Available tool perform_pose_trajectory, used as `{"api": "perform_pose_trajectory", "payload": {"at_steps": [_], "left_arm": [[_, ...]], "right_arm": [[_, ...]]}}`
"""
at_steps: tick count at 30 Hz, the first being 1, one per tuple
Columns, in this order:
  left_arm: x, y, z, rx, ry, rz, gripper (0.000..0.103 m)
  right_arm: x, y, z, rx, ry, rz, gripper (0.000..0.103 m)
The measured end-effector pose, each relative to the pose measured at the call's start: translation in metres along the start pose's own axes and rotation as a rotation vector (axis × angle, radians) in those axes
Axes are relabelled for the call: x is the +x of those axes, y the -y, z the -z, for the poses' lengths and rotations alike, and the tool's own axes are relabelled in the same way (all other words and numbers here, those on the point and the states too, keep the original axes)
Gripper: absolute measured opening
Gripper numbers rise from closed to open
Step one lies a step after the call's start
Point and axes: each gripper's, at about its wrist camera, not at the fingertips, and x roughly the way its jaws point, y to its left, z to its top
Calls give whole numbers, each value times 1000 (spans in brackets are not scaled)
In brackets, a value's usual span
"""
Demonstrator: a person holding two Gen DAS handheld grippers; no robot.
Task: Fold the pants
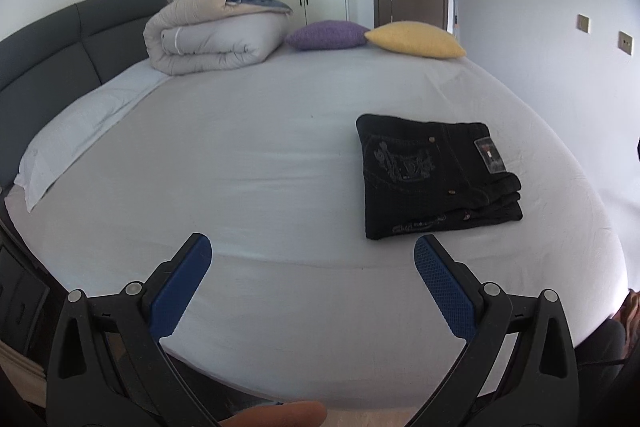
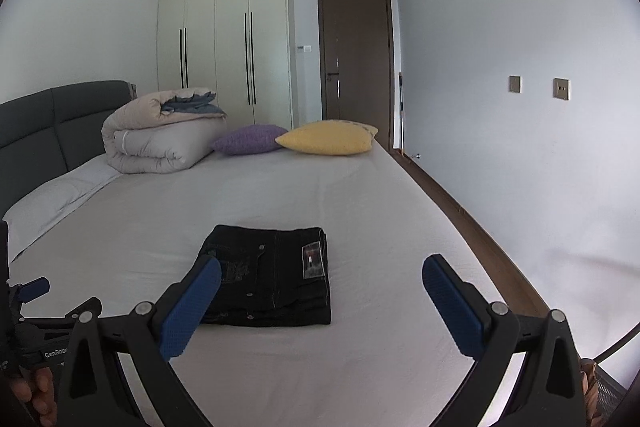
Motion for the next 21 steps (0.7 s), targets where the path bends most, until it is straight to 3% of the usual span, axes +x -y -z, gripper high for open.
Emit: {"api": "perform_pose_trajectory", "payload": {"at_steps": [9,21], "left_arm": [[29,4,10,1,-64,27,103],[45,15,19,22,-101,41,103]], "right_arm": [[31,-3,23,25,-160,2,103],[43,-3,33,26,-234,0,103]]}}
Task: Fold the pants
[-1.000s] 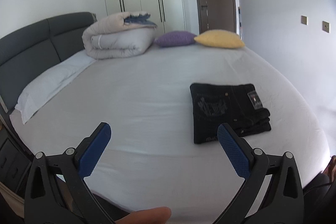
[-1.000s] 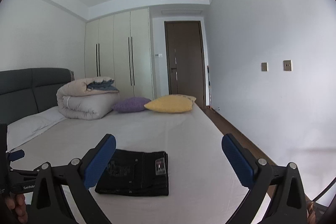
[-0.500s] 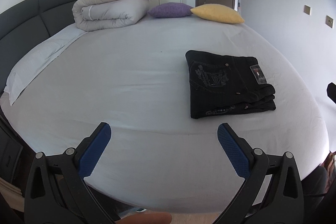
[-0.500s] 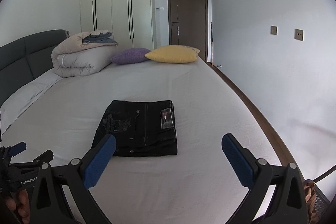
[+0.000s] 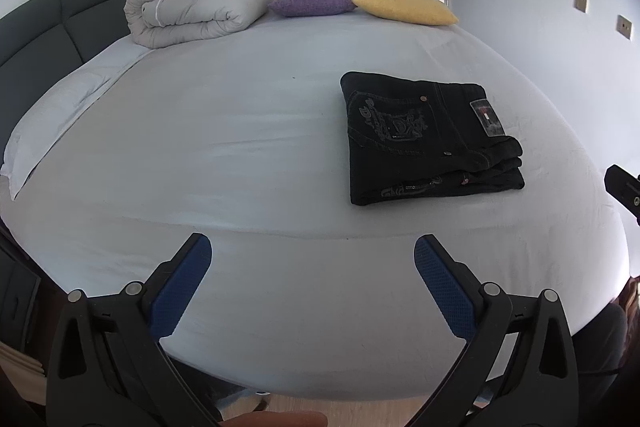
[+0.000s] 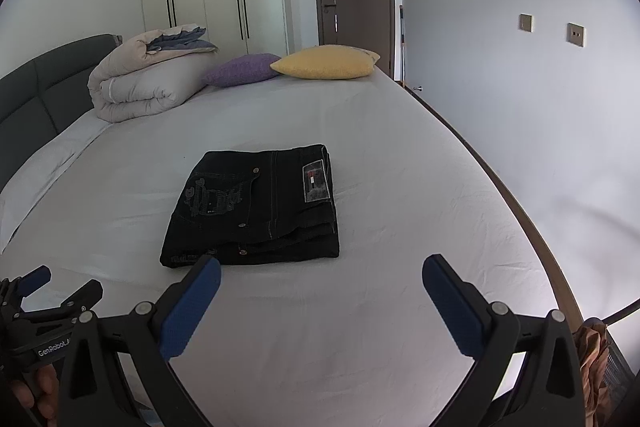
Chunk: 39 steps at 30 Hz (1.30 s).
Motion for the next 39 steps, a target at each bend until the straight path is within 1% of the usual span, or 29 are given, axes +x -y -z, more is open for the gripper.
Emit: {"api": "perform_pose_trajectory", "payload": {"at_steps": [15,39], "left_arm": [[14,1,6,-25,-28,15,103],[18,-1,8,-39,-40,25,103]], "right_arm": [[7,-8,5,-24,-41,-4,103],[11,-15,11,-36,-61,-9,103]]}}
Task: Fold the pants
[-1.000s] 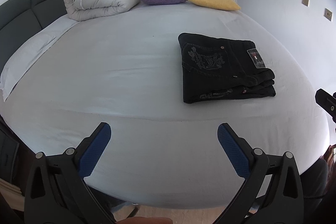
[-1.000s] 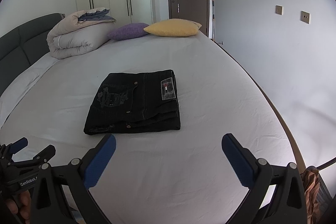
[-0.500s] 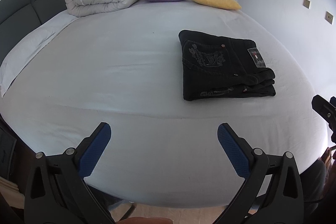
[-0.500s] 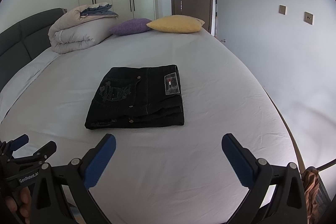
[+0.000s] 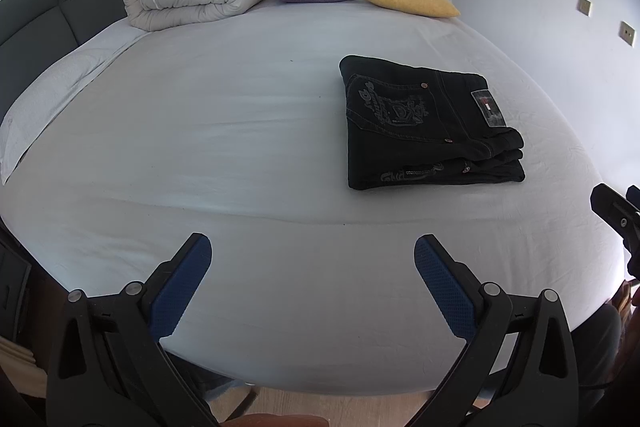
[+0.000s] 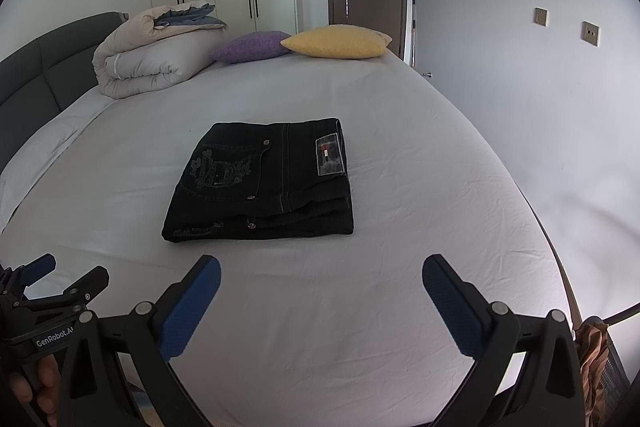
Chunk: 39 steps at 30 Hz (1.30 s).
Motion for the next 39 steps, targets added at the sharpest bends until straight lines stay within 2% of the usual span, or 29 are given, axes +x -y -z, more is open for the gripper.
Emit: {"api": "perform_pose_trajectory", "payload": {"at_steps": [39], "left_arm": [[1,2,2,0,-2,4,103]], "right_arm": [[4,0,5,-1,-16,-2,103]]}}
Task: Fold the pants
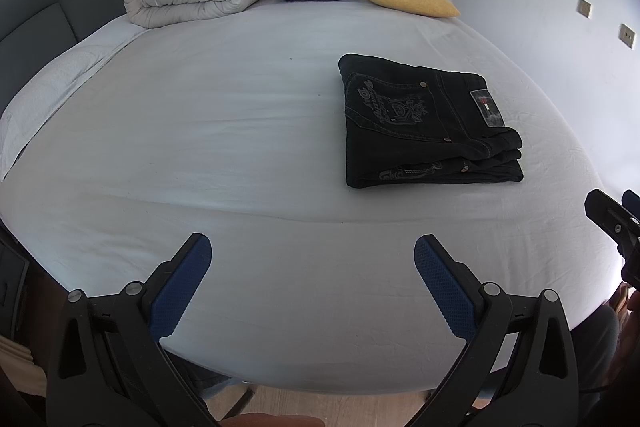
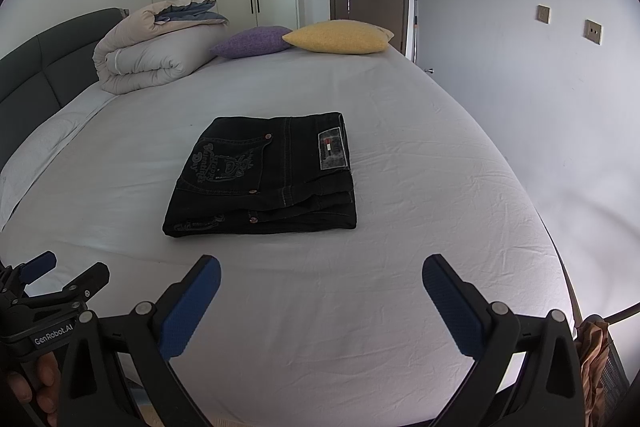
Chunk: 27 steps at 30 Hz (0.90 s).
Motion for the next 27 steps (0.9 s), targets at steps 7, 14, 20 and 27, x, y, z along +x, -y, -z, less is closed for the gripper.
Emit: {"api": "perform_pose_trajectory", "payload": {"at_steps": [7,14,20,27], "left_arm": [[0,1,1,-2,-1,1,103],[-1,2,1,-2,-2,2,103],[0,2,1,-3,-4,3,103],[0,3,2,-7,-12,6,103]], "right_arm": [[0,0,0,0,-1,0,103],[0,0,0,0,-1,0,103],[0,0,-1,0,-1,0,103],[0,0,-1,0,-2,0,103]]}}
